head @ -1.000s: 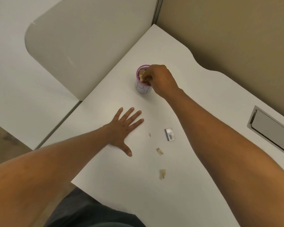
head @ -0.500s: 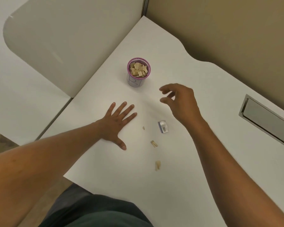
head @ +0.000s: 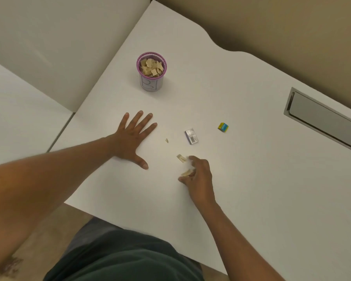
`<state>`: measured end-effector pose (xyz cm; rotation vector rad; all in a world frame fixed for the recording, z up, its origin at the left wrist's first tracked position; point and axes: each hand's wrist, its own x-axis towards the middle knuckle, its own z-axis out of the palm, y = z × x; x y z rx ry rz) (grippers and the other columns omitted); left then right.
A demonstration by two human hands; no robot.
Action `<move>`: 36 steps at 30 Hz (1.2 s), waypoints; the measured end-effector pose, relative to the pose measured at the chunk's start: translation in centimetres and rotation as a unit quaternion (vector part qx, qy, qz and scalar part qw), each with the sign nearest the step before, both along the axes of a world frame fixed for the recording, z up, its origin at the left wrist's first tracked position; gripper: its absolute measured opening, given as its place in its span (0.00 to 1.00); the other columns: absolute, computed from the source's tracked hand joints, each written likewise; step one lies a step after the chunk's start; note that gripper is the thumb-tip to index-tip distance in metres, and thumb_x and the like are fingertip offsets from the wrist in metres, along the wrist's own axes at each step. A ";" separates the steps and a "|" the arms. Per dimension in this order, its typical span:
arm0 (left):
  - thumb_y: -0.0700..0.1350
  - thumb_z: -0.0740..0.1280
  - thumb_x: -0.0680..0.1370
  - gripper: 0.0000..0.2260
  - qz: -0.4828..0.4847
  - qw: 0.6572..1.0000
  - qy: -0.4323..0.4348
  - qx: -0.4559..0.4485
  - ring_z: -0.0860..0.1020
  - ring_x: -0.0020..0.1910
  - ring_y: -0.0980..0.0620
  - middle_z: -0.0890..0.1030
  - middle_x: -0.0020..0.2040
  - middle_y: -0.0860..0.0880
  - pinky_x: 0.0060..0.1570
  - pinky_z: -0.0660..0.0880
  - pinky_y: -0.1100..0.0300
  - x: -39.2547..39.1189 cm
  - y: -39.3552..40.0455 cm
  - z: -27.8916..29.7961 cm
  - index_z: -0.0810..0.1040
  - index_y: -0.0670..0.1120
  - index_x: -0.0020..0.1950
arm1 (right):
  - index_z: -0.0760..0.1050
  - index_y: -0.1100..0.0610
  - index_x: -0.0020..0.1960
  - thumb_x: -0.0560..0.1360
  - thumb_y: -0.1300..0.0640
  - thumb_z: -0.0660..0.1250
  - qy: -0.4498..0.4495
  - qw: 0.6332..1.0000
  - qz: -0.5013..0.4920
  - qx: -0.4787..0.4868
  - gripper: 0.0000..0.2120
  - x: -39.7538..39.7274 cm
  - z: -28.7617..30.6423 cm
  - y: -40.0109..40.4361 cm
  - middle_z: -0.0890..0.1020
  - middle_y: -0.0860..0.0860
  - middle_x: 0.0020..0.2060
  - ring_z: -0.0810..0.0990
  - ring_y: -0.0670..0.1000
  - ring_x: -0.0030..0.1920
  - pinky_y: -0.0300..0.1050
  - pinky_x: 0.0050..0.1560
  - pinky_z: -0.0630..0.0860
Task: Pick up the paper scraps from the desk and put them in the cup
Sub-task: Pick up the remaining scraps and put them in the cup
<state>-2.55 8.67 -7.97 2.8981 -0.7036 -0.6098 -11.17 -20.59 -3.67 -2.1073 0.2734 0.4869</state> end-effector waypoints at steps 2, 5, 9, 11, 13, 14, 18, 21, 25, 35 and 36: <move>0.90 0.47 0.55 0.66 -0.003 1.000 -0.005 -0.002 0.37 0.84 0.39 0.36 0.85 0.47 0.79 0.41 0.31 0.0 0.0 0.0 0.29 0.56 0.82 | 0.74 0.52 0.68 0.69 0.73 0.75 -0.028 0.999 0.030 -0.015 0.32 1.7 0.0 1.4 0.71 0.48 0.57 0.77 0.41 0.46 0.22 0.43 0.73; 0.90 0.48 0.54 0.67 0.000 1.000 0.015 -0.004 0.33 0.84 0.40 0.33 0.85 0.48 0.79 0.37 0.31 0.1 0.1 0.1 0.29 0.56 0.82 | 0.73 0.52 0.69 0.70 0.73 0.74 -0.063 0.993 0.095 -0.007 0.32 4.4 0.5 2.8 0.70 0.46 0.58 0.76 0.35 0.46 0.31 0.47 0.77; 0.90 0.48 0.54 0.68 -0.002 1.000 0.017 0.007 0.33 0.83 0.39 0.32 0.85 0.47 0.79 0.38 0.31 0.1 0.0 0.2 0.33 0.54 0.84 | 0.73 0.44 0.63 0.68 0.64 0.79 -0.148 0.971 0.175 -0.069 0.30 8.1 1.7 2.1 0.71 0.42 0.55 0.76 0.40 0.46 0.24 0.40 0.72; 0.90 0.48 0.54 0.68 -0.002 1.000 0.015 0.007 0.33 0.83 0.39 0.32 0.85 0.47 0.79 0.38 0.31 0.1 0.0 0.2 0.33 0.53 0.84 | 0.73 0.45 0.64 0.68 0.59 0.80 -0.204 0.939 0.241 -0.140 0.29 9.1 2.2 1.5 0.71 0.42 0.58 0.75 0.44 0.52 0.34 0.44 0.77; 0.89 0.50 0.55 0.68 -0.001 1.000 0.013 0.006 0.33 0.83 0.39 0.32 0.85 0.46 0.79 0.38 0.31 0.1 0.1 0.2 0.33 0.53 0.84 | 0.71 0.47 0.70 0.68 0.55 0.80 -0.209 0.893 0.350 -0.188 0.33 9.7 2.4 1.7 0.71 0.44 0.66 0.71 0.48 0.64 0.46 0.54 0.80; 0.89 0.52 0.56 0.68 -0.001 1.000 0.018 0.005 0.32 0.83 0.39 0.31 0.84 0.46 0.79 0.37 0.30 0.1 0.1 0.3 0.33 0.53 0.84 | 0.68 0.48 0.74 0.69 0.52 0.79 -0.193 0.867 0.415 -0.198 0.36 9.9 2.3 2.1 0.68 0.47 0.72 0.67 0.50 0.71 0.48 0.62 0.77; 0.88 0.54 0.57 0.68 -0.002 1.000 0.026 0.008 0.31 0.83 0.39 0.30 0.84 0.47 0.79 0.36 0.30 0.2 0.0 0.4 0.32 0.53 0.84 | 0.58 0.55 0.81 0.83 0.45 0.62 -0.135 0.775 0.573 -0.228 0.31 9.7 1.3 3.5 0.55 0.52 0.82 0.50 0.54 0.82 0.47 0.80 0.53; 0.89 0.54 0.56 0.68 -0.001 1.000 0.028 0.007 0.31 0.83 0.39 0.30 0.84 0.47 0.78 0.35 0.31 0.2 0.1 0.5 0.31 0.53 0.83 | 0.65 0.59 0.77 0.86 0.49 0.56 -0.172 0.779 0.561 -0.220 0.23 9.0 1.3 2.1 0.62 0.54 0.80 0.58 0.54 0.80 0.51 0.76 0.65; 0.89 0.54 0.57 0.68 -0.001 1.000 0.017 0.001 0.32 0.83 0.39 0.31 0.84 0.46 0.78 0.36 0.31 0.2 0.1 0.2 0.32 0.53 0.84 | 0.67 0.60 0.76 0.86 0.51 0.56 -0.194 0.776 0.556 -0.226 0.22 7.6 1.3 -1.2 0.65 0.56 0.78 0.62 0.56 0.79 0.51 0.76 0.66; 0.89 0.49 0.56 0.68 -0.004 1.000 0.002 0.013 0.37 0.84 0.37 0.36 0.85 0.44 0.79 0.41 0.30 0.0 0.0 0.5 0.37 0.51 0.85 | 0.68 0.60 0.74 0.83 0.63 0.56 -0.149 0.816 0.492 -0.266 0.20 4.6 1.3 -0.6 0.69 0.57 0.73 0.68 0.59 0.71 0.54 0.59 0.77; 0.89 0.50 0.56 0.68 -0.005 1.000 -0.005 0.012 0.38 0.84 0.37 0.37 0.85 0.43 0.79 0.42 0.30 -0.1 0.0 0.4 0.38 0.50 0.85 | 0.72 0.60 0.70 0.82 0.63 0.56 -0.149 0.829 0.470 -0.265 0.17 4.6 1.1 -0.1 0.72 0.57 0.67 0.71 0.60 0.66 0.53 0.57 0.77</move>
